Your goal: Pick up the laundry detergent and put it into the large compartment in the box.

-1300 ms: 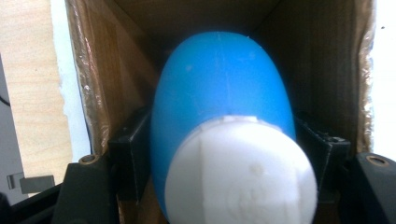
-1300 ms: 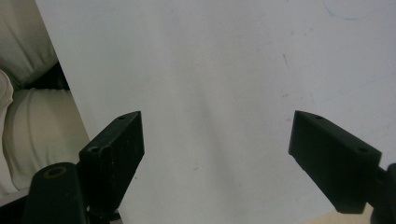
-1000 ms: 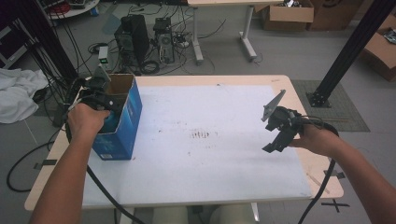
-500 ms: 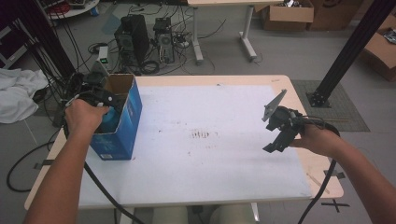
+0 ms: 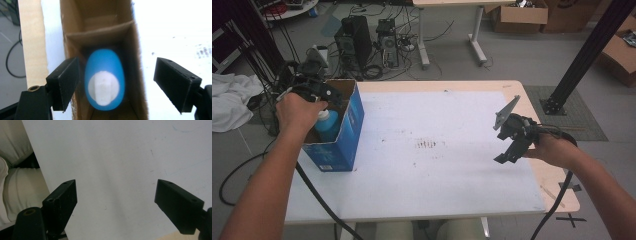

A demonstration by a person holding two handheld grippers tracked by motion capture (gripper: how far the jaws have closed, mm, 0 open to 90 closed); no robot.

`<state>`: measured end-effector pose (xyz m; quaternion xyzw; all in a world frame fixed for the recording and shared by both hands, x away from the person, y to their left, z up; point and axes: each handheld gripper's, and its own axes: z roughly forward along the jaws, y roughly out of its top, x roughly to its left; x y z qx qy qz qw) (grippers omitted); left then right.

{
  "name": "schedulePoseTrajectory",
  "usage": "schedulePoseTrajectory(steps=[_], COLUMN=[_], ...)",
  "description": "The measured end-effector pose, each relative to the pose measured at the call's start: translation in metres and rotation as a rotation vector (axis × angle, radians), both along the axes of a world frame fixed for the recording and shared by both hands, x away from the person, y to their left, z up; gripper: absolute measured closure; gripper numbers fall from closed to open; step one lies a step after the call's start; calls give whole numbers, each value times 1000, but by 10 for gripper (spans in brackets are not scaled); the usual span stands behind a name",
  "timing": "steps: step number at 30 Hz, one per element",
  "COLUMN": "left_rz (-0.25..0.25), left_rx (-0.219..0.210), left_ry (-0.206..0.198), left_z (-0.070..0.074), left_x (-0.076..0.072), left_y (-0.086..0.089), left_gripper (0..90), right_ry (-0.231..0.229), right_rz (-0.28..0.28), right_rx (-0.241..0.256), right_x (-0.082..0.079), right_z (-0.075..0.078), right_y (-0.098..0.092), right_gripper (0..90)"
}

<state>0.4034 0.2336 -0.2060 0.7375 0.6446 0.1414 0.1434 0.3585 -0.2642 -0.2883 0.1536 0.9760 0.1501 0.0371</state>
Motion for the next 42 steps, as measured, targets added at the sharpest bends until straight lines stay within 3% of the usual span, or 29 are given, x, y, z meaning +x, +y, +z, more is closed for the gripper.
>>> schedulePoseTrajectory(steps=[6, 7, 8, 9, 10, 12, 13, 15, 18, 19, 20, 24, 25, 27, 30, 31, 36, 42], left_rz=[-85, -130, -130, -167, -167, -231, -231, -305, -348, -395, -395, -515, -515, -570, -693, -693, -824, -913], left_rx=[11, 17, 17, 21, 21, 28, 28, 47, 55, 57, 57, 72, 72, 83, 120, 120, 140, 163], left_ry=[-36, -43, -43, -50, -50, -44, -44, -39, -32, -32, -32, -22, -22, -10, 26, 26, 60, 89], left_z=[20, 25, 25, 28, 28, 30, 30, 30, 30, 29, 29, 26, 26, 23, 18, 18, 5, -8], left_x=[-3, -4, -4, -4, -4, -3, -3, -1, 0, 2, 2, 6, 6, 8, 10, 10, 13, 11], left_y=[-19, -30, -30, -40, -40, -57, -57, -74, -85, -97, -97, -130, -130, -144, -168, -168, -200, -221], left_gripper=[215, 214, 215, 215, 215, 214, 214, 214, 214, 216, 216, 218, 217, 218, 218, 217, 217, 219], right_ry=[3, 0, 0, -2, 3, 4, 4, 6, 8, 7, 7, 11, 11, 10, 11, 11, 19, 16], right_rz=[-6, -1, -1, 2, 0, -4, -4, -2, -3, 0, 0, -4, -3, -1, 1, 1, 1, 5], right_rx=[-1, -1, -1, 0, 0, -3, -3, -1, -3, -2, -2, -5, -6, -7, -6, -6, -14, -13], right_x=[0, 0, 0, 1, 0, 0, 0, 0, 1, 1, 1, 2, 2, 3, 4, 4, 4, 4], right_z=[0, -1, -1, -1, -1, 0, 0, 0, 1, 1, 1, 2, 2, 2, 3, 3, 1, 2], right_y=[0, 0, 0, 1, 1, 2, 2, 2, 3, 3, 3, 4, 4, 4, 6, 6, 7, 8], right_gripper=[182, 182, 182, 182, 182, 182, 182, 182, 182, 182, 182, 182, 182, 182, 182, 182, 182, 183])
